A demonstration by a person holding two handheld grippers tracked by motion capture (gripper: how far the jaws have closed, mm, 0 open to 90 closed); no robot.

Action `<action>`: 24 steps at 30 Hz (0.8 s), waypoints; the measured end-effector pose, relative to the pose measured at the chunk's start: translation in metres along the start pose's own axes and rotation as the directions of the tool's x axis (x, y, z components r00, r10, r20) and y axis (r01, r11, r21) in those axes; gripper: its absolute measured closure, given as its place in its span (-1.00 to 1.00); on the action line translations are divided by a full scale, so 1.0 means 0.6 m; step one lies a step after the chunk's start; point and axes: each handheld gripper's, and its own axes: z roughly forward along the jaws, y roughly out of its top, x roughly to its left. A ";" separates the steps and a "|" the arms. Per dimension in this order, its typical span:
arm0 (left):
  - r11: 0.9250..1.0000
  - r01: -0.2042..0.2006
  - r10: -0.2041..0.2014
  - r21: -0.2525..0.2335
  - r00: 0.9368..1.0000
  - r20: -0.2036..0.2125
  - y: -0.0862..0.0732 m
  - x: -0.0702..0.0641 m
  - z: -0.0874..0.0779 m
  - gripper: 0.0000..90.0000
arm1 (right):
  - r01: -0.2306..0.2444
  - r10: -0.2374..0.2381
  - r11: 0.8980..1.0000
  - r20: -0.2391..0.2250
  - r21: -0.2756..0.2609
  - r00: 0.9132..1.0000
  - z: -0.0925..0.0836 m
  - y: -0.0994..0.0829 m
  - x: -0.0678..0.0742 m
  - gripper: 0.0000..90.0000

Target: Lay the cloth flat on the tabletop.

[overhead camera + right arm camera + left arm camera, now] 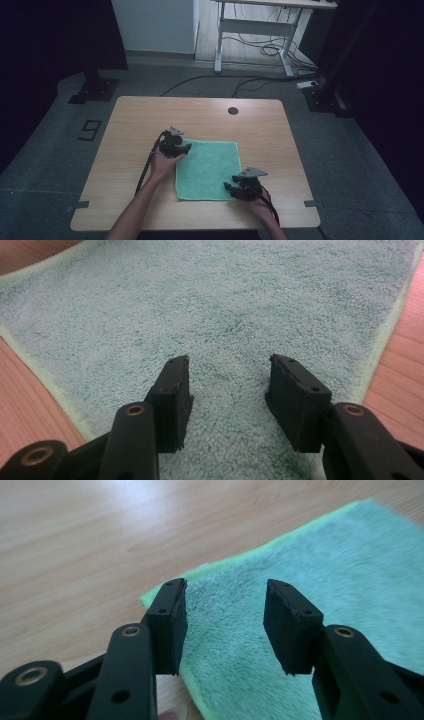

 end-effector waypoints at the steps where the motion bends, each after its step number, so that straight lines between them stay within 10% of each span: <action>1: 1.000 0.015 -0.015 0.011 1.000 0.008 -0.002 0.004 0.008 0.17 | 0.003 -0.003 1.000 0.001 0.000 1.000 0.000 0.000 0.000 0.13; 15: 1.000 0.002 -0.002 0.025 1.000 -0.026 -0.015 0.018 0.032 0.18 | -0.012 0.014 0.999 0.036 -0.045 0.999 0.008 0.031 -0.014 0.11; 24: 1.000 0.006 -0.005 0.021 1.000 -0.016 -0.016 0.022 0.031 0.21 | -0.010 0.011 1.000 0.073 -0.010 0.997 0.102 0.129 -0.046 0.00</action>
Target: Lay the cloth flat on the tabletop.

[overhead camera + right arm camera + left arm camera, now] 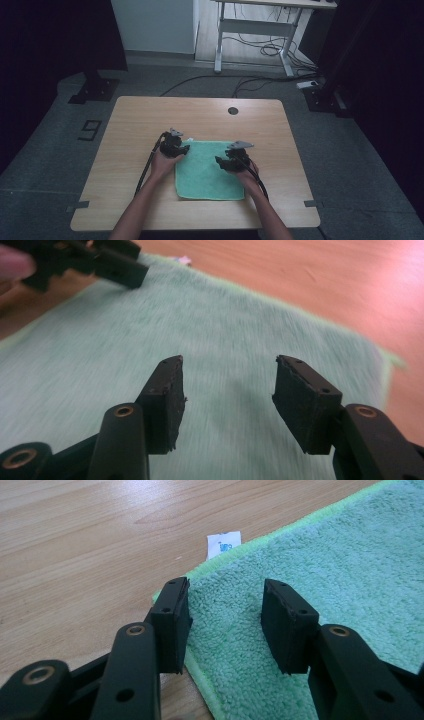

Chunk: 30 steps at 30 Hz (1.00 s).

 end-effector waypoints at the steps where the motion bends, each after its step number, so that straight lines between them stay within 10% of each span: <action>1: 1.000 0.003 -0.003 0.000 1.000 0.002 0.000 0.001 0.000 0.22 | 0.001 -0.001 1.000 -0.001 0.005 1.000 0.017 0.011 -0.002 0.00; 9: 1.000 0.026 -0.026 -0.006 0.999 0.021 -0.001 0.007 -0.001 0.27 | -0.039 0.037 0.999 0.055 0.030 0.998 0.083 0.033 -0.029 -0.04; 24: 1.000 0.023 -0.023 0.015 1.000 0.004 0.001 0.005 -0.005 0.25 | -0.068 0.066 0.998 0.126 0.011 0.990 0.059 0.015 -0.064 -0.02; 30: 1.000 -0.010 0.011 -0.030 0.999 0.034 0.010 -0.008 -0.057 0.27 | -0.076 0.079 0.997 0.096 -0.034 0.992 0.013 0.025 -0.053 0.00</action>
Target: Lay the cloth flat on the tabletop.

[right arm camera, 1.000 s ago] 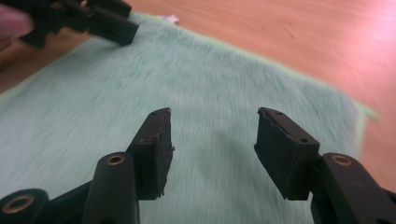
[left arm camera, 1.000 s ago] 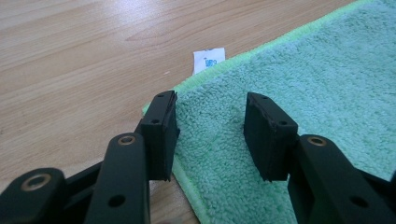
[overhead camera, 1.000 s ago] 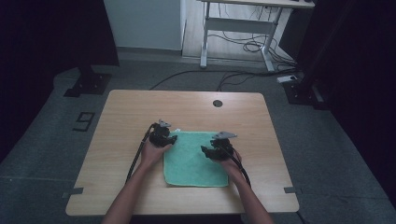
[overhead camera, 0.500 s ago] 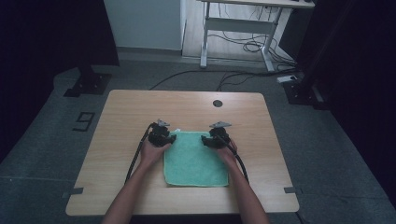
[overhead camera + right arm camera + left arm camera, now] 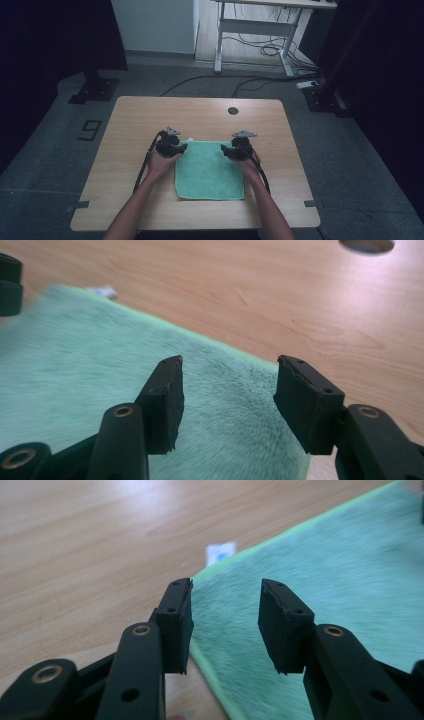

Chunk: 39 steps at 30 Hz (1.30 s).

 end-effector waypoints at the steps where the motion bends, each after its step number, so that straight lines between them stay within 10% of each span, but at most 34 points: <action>1: 1.000 -0.001 0.001 -0.001 1.000 0.010 0.000 -0.004 -0.005 0.27 | 0.001 -0.001 1.000 -0.010 -0.002 1.000 -0.009 0.001 0.005 0.00; 14: 0.998 -0.019 0.016 0.061 0.999 0.045 -0.043 -0.031 0.021 0.23 | 0.085 -0.081 0.996 -0.115 0.032 0.990 -0.076 -0.074 0.098 -0.03; 26: 0.999 -0.012 0.010 0.053 0.999 0.045 -0.045 -0.030 0.021 0.21 | 0.126 -0.123 0.991 -0.071 0.046 0.990 -0.139 -0.164 0.088 -0.02; 33: 0.999 0.002 -0.005 0.050 0.998 0.056 -0.045 -0.028 0.021 0.20 | 0.143 -0.141 0.989 -0.070 0.022 0.988 -0.153 -0.156 0.099 -0.04; 39: 0.999 0.002 -0.005 0.052 0.999 0.049 -0.045 -0.030 0.022 0.19 | 0.198 -0.197 0.980 -0.178 -0.013 0.964 -0.121 -0.104 0.187 -0.06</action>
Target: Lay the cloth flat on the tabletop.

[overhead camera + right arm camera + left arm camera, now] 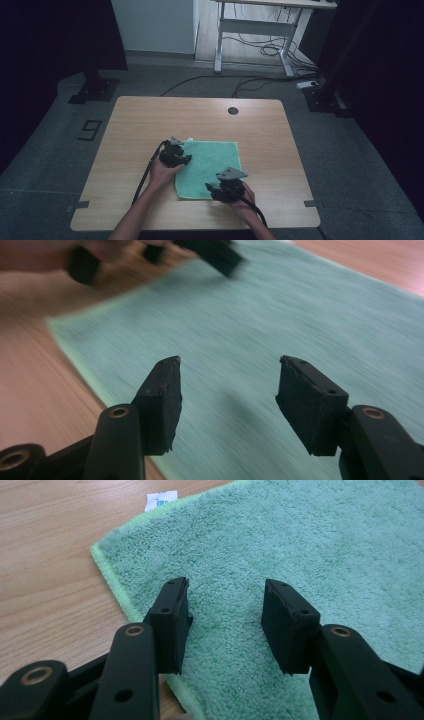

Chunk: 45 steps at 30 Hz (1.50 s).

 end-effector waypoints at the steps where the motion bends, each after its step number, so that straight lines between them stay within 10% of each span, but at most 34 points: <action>1: 1.000 -0.001 0.001 0.000 1.000 0.000 0.000 0.000 0.000 0.19 | 0.011 -0.010 1.000 -0.016 0.006 1.000 0.014 0.008 0.012 -0.06; 10: 1.000 0.001 -0.001 -0.004 1.000 0.006 -0.001 0.002 -0.001 0.21 | 0.079 -0.073 0.994 -0.069 0.081 0.995 0.117 0.037 0.083 -0.15; 29: 1.000 0.004 -0.004 -0.013 1.000 -0.002 -0.004 0.001 -0.001 0.21 | 0.134 -0.125 0.988 -0.110 0.078 0.986 0.097 0.015 0.120 -0.32; 35: 1.000 0.003 -0.003 -0.018 1.000 0.002 -0.005 0.002 -0.001 0.21 | 0.013 -0.013 1.000 -0.117 0.005 0.993 0.062 0.017 0.077 -0.30; 41: 1.000 0.007 -0.007 -0.017 1.000 0.002 -0.004 0.001 0.000 0.19 | -0.025 0.020 0.998 0.108 0.051 0.994 0.039 -0.002 0.005 -0.33; 45: 1.000 0.006 -0.006 -0.018 1.000 0.003 -0.005 0.001 -0.001 0.19 | -0.054 0.044 0.996 0.122 0.076 0.992 0.027 -0.034 -0.017 -0.36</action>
